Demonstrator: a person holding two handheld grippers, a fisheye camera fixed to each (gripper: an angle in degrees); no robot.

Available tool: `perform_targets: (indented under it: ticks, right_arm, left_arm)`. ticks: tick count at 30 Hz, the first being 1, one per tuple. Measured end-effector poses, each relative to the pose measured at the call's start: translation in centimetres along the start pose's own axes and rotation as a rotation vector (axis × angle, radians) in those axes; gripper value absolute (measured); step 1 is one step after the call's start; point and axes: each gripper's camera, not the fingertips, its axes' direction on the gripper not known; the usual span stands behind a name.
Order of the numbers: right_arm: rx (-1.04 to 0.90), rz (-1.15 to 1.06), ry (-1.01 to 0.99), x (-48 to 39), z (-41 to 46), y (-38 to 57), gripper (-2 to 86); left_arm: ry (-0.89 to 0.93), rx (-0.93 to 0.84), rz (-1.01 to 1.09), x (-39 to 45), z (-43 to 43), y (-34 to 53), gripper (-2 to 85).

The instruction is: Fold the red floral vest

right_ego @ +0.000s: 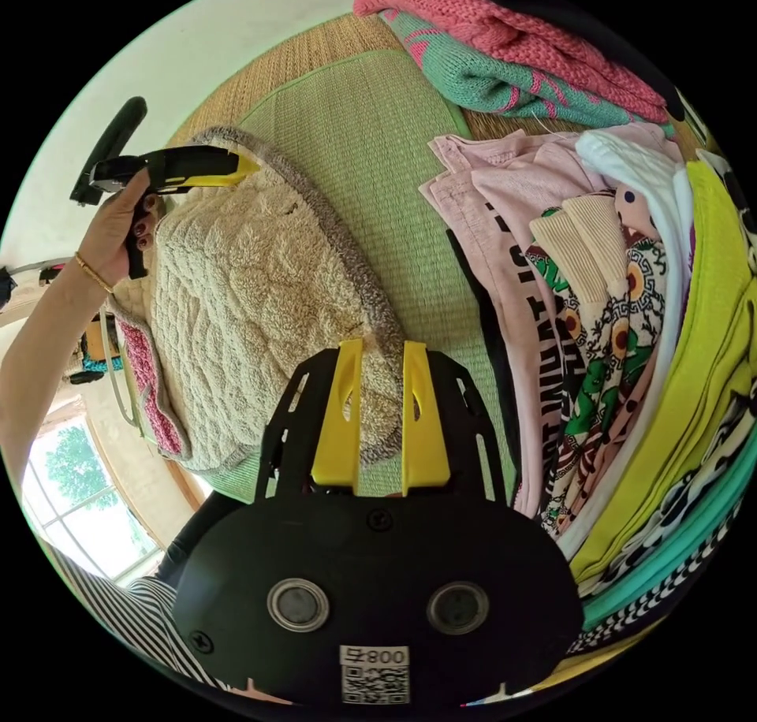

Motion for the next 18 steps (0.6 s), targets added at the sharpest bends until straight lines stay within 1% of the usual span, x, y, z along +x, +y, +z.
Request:
perform_targets:
  ticks: [2, 4, 7, 9, 10, 12, 14, 18]
  right_arm:
    - [0.006, -0.01, 0.017, 0.0, -0.1, 0.7, 7.2]
    - [-0.012, -0.023, -0.018, 0.2, -0.1, 1.1, 5.8]
    - [-0.01, -0.009, -0.077, 1.1, -0.4, 2.0, 4.1]
    - [0.013, 0.003, -0.125, 1.7, -1.3, 2.7, 3.5]
    - [0.046, 0.007, -0.174, 2.1, -2.4, 3.2, 3.2]
    - [0.112, -0.013, -0.262, 2.3, -4.6, 4.3, 2.8]
    - [0.196, -0.09, -0.374, 1.4, -7.8, 6.0, 2.4]
    - [0.237, -0.252, -0.523, -2.0, -10.9, 8.3, 2.1]
  left_arm:
    - [-0.053, 0.033, -0.015, 0.2, 0.1, 0.7, 4.1]
    - [-0.009, 0.048, -0.045, -0.1, 0.1, 1.3, 2.6]
    - [0.095, 0.075, -0.088, -1.2, -0.1, 2.7, 1.4]
    - [0.202, 0.149, -0.087, -1.8, -1.0, 4.2, 0.9]
    - [0.23, 0.171, -0.082, -1.9, -1.3, 4.6, 0.8]
    - [0.36, 0.265, -0.04, -2.5, -3.0, 6.5, 0.7]
    - [0.425, 0.326, 0.007, -3.0, -4.5, 8.5, 0.7]
    - [0.54, 0.503, 0.012, -6.4, -8.0, 15.9, 0.8]
